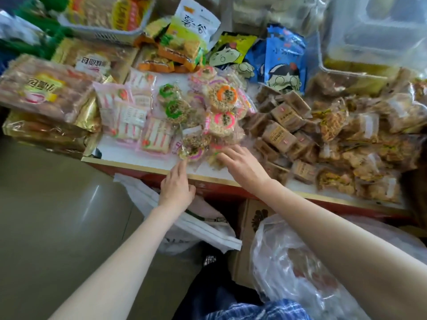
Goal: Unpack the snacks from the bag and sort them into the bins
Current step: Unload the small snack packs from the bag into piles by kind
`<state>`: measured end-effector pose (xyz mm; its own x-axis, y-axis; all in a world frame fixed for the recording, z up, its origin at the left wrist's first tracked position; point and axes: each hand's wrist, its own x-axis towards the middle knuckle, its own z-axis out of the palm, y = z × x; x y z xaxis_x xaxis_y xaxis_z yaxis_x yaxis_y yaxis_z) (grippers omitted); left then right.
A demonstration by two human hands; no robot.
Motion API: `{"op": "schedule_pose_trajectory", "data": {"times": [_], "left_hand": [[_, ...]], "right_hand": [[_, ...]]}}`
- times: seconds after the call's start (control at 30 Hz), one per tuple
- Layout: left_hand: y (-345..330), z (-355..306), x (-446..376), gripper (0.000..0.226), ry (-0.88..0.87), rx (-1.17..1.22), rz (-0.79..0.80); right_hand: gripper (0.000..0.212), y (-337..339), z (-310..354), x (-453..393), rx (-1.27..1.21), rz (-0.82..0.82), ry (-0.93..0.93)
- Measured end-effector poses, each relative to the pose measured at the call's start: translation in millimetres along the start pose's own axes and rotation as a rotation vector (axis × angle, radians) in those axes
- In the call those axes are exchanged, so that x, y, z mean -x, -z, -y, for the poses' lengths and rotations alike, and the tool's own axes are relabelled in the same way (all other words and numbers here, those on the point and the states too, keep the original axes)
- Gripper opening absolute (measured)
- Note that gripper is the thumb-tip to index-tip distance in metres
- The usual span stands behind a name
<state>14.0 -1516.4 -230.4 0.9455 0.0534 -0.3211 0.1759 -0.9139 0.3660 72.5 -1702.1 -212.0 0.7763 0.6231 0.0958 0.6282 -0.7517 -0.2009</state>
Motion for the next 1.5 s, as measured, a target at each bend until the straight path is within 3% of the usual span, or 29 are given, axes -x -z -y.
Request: {"op": "schedule_pose_trajectory", "data": {"times": [0.13, 0.33, 0.57, 0.7, 0.83, 1.03, 1.13, 1.2, 1.3, 1.4, 1.5], "left_hand": [[-6.9, 12.2, -11.9, 0.072, -0.159, -0.106, 0.133], [-16.7, 11.4, -21.6, 0.08, -0.124, -0.176, 0.264], [-16.8, 4.2, -11.9, 0.077, -0.13, -0.17, 0.194], [-20.2, -4.3, 9.7, 0.062, -0.155, -0.136, -0.013], [-45.9, -31.8, 37.6, 0.048, -0.387, -0.149, -0.14], [-102.2, -105.1, 74.5, 0.047, -0.524, -0.149, 0.145], [-123.6, -138.6, 82.6, 0.053, -0.597, -0.286, 0.296], [-136.5, -154.5, 81.8, 0.055, -0.728, -0.426, 0.341], [-159.7, -183.0, 83.3, 0.06, -0.919, -0.557, 0.285], [-190.5, -209.1, 88.1, 0.056, -1.003, -0.759, 0.435], [-211.5, -225.9, 84.4, 0.051, -1.076, -0.952, 0.525]], "right_hand": [[0.054, -22.9, -0.2, 26.3, 0.055, 0.241, 0.092], [0.062, -24.6, 0.1, 16.4, 0.077, 0.394, 0.038], [0.051, -34.0, 19.6, 2.0, 0.087, 0.169, -0.274], [0.05, -29.3, 14.1, 21.9, 0.007, 0.133, -0.29], [0.046, -8.6, -15.8, 116.0, -0.158, 0.072, -0.425], [0.032, -19.4, -38.0, 311.3, -0.329, 0.171, -0.96], [0.044, -41.2, -47.1, 356.0, -0.38, 0.289, -1.102], [0.056, -47.8, -62.1, 362.2, -0.395, 0.242, -1.126], [0.071, -48.0, -91.6, 350.3, -0.368, 0.132, -1.051], [0.056, -49.5, -117.7, 339.2, -0.207, 0.119, -1.036], [0.054, -54.5, -140.2, 354.9, -0.143, 0.263, -1.126]]}}
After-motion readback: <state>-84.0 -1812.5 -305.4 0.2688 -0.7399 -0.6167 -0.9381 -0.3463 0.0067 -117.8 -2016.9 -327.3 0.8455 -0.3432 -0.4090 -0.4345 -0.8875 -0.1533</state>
